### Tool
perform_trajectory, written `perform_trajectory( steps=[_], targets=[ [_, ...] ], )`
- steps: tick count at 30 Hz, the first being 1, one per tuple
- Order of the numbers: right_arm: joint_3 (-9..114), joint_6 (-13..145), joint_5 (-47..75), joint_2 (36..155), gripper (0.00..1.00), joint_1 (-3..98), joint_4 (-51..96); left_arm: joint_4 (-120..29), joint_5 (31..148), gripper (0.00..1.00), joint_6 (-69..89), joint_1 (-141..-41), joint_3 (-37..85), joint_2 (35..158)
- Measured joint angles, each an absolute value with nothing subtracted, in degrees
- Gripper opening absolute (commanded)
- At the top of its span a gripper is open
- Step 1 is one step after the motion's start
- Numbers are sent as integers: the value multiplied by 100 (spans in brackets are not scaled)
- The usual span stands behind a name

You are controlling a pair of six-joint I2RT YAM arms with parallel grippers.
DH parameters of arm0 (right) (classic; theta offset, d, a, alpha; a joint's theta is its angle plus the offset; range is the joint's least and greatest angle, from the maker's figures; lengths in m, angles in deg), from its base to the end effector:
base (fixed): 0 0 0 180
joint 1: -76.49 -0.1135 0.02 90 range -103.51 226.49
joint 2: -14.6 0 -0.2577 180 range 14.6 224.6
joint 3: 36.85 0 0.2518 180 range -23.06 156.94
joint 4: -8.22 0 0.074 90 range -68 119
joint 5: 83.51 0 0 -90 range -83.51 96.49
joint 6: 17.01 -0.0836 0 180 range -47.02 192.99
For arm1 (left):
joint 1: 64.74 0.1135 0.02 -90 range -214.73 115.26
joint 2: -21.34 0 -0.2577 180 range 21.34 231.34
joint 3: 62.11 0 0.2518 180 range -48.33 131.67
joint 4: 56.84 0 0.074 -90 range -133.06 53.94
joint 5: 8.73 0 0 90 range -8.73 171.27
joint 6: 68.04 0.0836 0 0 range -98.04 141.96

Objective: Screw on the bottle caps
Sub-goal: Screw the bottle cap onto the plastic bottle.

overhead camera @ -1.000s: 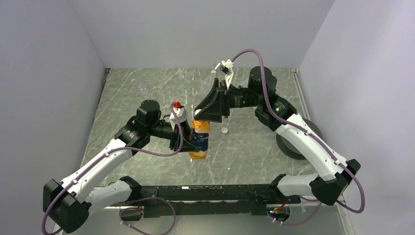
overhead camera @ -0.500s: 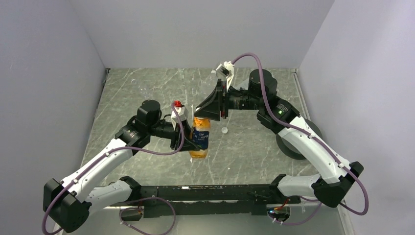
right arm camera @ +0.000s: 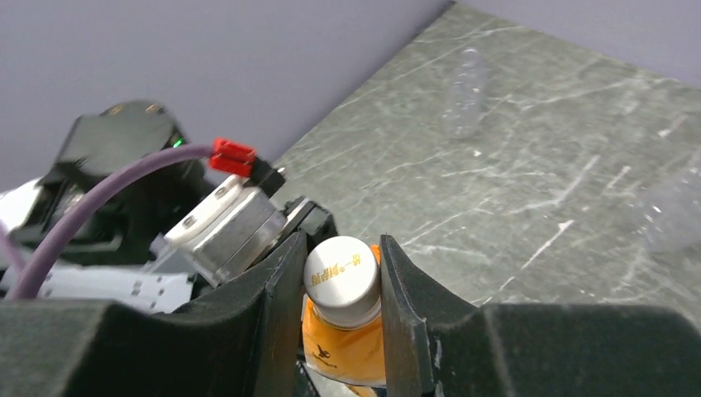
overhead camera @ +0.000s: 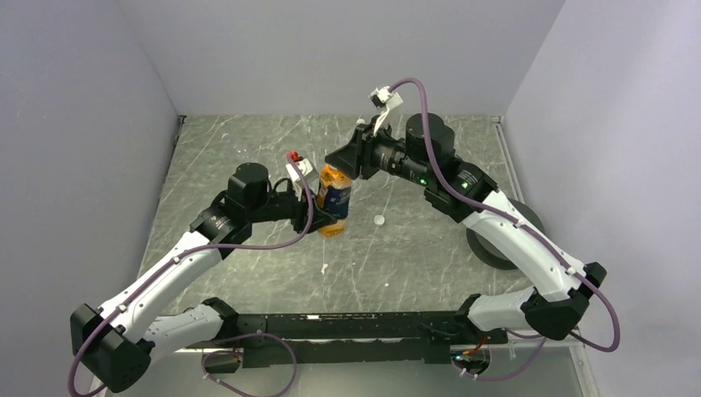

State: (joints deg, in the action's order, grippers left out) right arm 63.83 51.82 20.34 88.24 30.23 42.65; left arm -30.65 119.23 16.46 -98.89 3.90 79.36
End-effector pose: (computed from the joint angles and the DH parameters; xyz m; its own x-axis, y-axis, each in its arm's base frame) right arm 0.2106 0.2491 0.4553 -0.3955 0.0938 -0.9136 -0.7751 0.4996 0.3868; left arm 0.1911 -0.1918 0.3234 -0.3461 0.1434 -0.9272 0.8971 0.3398 -0.2823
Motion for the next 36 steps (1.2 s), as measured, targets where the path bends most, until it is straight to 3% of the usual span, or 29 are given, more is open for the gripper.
perform_trajectory(
  steps=[14, 19, 23, 29, 36],
  targets=[
    [7675, 4314, -1610, 9985, 5, 2236, 5185, -3529, 9918, 0, 1416, -10144, 410, 8242],
    [8308, 4108, -2688, 10501, 11, 2004, 5799, -3651, 9221, 0, 1371, -10378, 445, 8471],
    [8558, 3934, -3107, 10800, 28, 1980, 6072, -3634, 8769, 0, 1279, -10461, 445, 8602],
    [8512, 3868, -3123, 10733, 64, 1998, 6151, -3688, 8660, 0, 1257, -10479, 445, 8646],
    [8319, 3977, -2749, 10245, 88, 2009, 6413, -4165, 9005, 0, 1246, -10470, 290, 8556]
  ],
)
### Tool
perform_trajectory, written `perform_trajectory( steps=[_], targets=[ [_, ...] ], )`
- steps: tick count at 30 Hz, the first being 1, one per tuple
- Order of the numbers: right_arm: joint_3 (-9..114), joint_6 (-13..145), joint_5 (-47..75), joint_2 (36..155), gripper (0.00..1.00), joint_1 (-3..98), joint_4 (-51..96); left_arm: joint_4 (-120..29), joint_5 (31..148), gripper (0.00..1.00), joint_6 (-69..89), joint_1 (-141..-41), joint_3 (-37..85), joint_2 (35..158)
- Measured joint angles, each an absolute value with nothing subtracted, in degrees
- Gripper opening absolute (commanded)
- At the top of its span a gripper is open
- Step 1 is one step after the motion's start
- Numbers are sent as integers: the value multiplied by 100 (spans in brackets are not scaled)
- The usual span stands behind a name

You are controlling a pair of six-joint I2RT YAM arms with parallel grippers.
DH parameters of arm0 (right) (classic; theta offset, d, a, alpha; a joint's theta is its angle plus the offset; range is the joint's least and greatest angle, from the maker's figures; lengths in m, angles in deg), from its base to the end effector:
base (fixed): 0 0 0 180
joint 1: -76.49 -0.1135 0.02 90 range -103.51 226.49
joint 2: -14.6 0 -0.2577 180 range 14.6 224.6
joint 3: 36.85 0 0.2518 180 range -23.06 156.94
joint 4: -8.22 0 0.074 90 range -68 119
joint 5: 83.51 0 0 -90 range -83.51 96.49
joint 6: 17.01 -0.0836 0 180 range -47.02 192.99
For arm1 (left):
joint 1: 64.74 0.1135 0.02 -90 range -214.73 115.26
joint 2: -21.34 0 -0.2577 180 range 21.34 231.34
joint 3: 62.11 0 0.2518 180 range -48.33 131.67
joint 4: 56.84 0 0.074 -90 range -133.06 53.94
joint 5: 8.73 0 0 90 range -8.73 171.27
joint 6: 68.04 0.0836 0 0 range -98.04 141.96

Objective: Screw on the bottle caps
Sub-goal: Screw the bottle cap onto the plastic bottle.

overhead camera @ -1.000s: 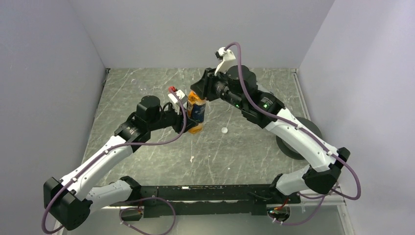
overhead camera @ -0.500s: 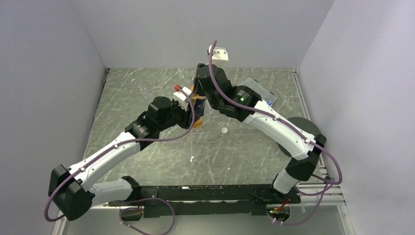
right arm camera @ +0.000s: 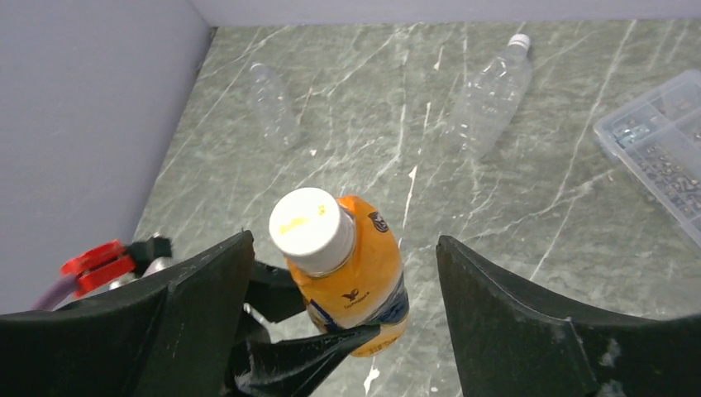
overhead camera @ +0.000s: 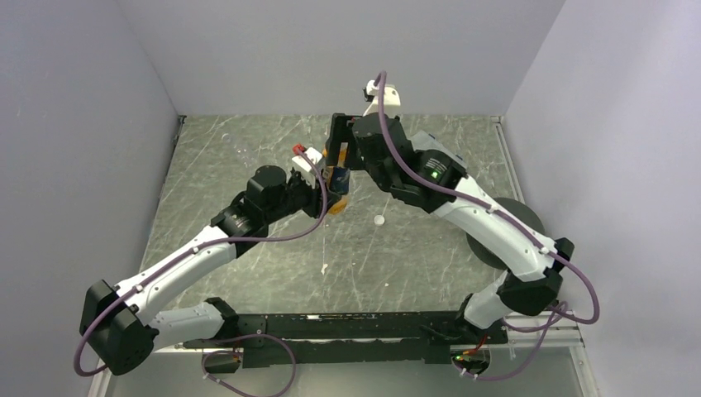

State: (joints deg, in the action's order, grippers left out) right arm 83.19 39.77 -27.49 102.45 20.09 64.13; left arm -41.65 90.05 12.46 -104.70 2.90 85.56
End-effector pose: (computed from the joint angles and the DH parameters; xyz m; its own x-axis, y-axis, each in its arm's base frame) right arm 0.2352 0.2695 0.4475 -0.4095 0.2046 -0.8891 -0.2190 0.9240 0.3135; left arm 0.2305 -0.2098 0.3101 -0.3115 0.0482 -0.9490 0.7063 0.6798 -0.1973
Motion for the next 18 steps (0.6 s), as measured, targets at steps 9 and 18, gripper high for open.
perform_trajectory(
  steps=[9, 18],
  targets=[
    [7235, 4491, -1756, 9012, 100, 1982, 6061, -4132, 9951, 0, 1425, -10472, -49, 8327],
    [6507, 5492, 145, 7880, 100, 2518, 5799, -3754, 12030, 0, 1878, -10466, -51, 8097]
  ],
)
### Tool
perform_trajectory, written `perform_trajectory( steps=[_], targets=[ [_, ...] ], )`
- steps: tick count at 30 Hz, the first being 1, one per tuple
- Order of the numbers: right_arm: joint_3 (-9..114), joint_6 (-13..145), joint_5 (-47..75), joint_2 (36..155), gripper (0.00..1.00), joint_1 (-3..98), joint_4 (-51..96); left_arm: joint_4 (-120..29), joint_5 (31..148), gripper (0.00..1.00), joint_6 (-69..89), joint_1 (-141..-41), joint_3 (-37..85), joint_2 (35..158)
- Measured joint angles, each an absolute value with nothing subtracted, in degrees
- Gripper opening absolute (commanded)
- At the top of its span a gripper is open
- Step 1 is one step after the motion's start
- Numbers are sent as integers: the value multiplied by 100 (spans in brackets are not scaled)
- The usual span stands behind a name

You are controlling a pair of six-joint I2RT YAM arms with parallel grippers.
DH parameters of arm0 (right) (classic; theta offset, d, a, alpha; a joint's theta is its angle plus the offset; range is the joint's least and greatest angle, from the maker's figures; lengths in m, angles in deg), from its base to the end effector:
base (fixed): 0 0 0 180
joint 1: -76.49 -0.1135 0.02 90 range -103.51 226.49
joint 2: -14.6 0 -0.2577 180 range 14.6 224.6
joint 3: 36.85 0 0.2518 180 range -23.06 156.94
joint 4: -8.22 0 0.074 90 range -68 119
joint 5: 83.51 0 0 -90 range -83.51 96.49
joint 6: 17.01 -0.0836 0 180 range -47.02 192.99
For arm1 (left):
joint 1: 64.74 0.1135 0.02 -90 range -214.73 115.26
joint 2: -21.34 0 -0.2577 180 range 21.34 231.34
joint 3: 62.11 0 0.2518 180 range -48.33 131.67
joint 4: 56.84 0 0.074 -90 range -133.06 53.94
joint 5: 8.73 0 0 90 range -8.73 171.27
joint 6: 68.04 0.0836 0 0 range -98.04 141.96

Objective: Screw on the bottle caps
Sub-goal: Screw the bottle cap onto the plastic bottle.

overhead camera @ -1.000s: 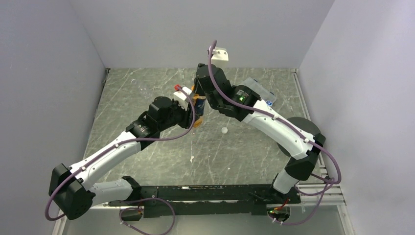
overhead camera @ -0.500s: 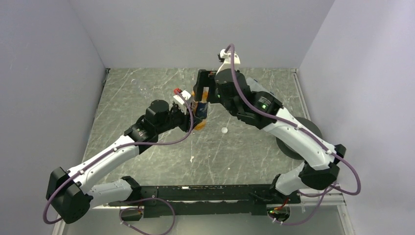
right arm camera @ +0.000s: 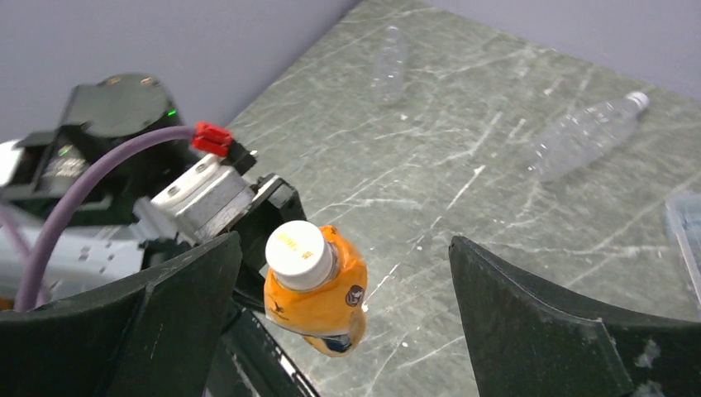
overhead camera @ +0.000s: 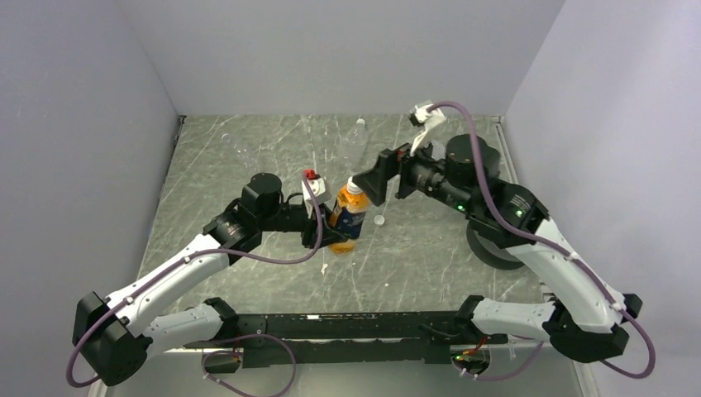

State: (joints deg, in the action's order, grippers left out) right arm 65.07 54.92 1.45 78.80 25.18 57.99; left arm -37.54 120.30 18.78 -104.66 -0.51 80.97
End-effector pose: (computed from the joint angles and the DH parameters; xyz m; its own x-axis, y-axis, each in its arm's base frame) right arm 0.1688 0.1990 0.4667 -0.3486 0.0590 -0.9354 -0.6476 0.7063 0.2859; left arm 0.1764 -0.2162 0.3031 -0.2813 0.1792 -0.9427 0.9454 0.2203 -0.2402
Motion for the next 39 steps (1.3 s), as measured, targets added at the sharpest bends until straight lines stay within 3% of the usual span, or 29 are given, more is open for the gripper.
perform_trajectory(
  steps=[10, 16, 24, 31, 39],
  targets=[
    [6518, 6187, 3153, 7356, 88, 3165, 5994, -3063, 13678, 0, 2439, -10439, -51, 7850],
    [6536, 6360, 4184, 7574, 79, 3185, 6251, -2729, 14065, 0, 2594, -10435, -51, 7800],
    [6632, 6506, 4888, 8035, 72, 3185, 6275, -2676, 14275, 0, 2601, -10431, -51, 7717],
    [6796, 6581, 5083, 8341, 60, 3185, 6273, -2595, 14296, 0, 2599, -10431, -51, 7693],
    [6796, 6618, 5177, 8348, 57, 3185, 6273, -2598, 14310, 0, 2581, -10431, -51, 7700]
  ],
)
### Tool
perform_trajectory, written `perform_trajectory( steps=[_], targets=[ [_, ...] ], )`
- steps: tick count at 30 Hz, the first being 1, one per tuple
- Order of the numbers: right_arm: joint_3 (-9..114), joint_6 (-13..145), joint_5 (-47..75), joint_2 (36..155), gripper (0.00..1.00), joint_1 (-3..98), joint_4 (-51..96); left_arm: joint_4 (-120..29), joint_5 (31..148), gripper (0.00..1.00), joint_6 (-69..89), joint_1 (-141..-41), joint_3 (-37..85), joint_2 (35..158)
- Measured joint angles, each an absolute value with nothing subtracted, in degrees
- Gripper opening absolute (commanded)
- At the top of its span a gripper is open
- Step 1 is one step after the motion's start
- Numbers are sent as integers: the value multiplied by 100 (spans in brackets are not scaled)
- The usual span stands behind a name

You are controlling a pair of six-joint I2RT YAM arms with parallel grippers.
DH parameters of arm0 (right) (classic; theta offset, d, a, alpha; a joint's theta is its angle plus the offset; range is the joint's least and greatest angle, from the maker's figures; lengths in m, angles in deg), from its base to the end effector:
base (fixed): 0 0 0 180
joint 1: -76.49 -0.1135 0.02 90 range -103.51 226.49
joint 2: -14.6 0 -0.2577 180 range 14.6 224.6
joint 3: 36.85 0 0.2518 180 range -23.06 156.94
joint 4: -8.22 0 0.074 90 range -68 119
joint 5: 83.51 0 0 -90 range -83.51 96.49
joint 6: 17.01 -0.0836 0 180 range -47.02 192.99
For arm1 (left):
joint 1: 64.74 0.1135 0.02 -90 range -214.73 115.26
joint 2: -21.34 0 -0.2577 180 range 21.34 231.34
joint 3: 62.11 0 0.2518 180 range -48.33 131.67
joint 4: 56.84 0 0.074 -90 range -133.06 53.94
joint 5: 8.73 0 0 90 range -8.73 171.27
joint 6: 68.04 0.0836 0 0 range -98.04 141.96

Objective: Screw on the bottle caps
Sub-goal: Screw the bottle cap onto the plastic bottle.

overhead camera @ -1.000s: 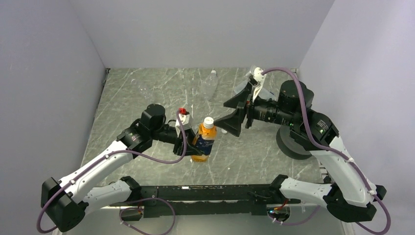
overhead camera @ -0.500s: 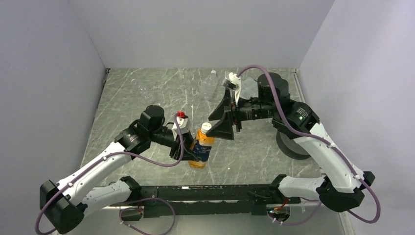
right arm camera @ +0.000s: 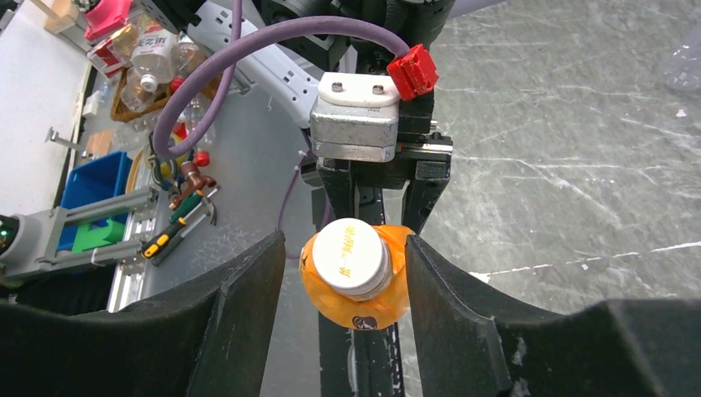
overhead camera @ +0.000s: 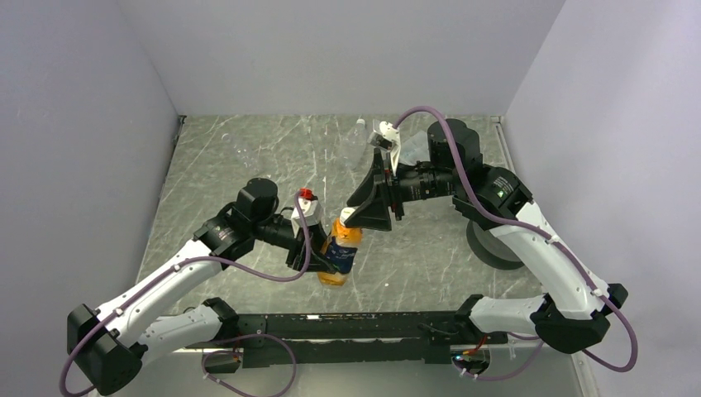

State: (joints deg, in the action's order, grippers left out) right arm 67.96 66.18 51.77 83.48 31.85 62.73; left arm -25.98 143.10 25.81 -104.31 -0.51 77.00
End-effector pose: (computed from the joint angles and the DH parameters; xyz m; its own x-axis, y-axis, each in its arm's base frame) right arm 0.1411 0.2228 0.4593 -0.3406 -0.2191 -0.9143 -0.9399 0.0538 0.3372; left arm 0.1288 -0.2020 0.3045 -0.2625 0.2580 -0.9298 0.9367 -0.1631 -0.3097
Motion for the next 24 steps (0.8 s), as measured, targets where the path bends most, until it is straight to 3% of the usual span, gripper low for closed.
perform_trajectory(
  steps=[24],
  targets=[
    [6794, 6709, 5146, 8348, 48, 3185, 6282, -2600, 14316, 0, 2511, -10431, -49, 7796]
  ],
)
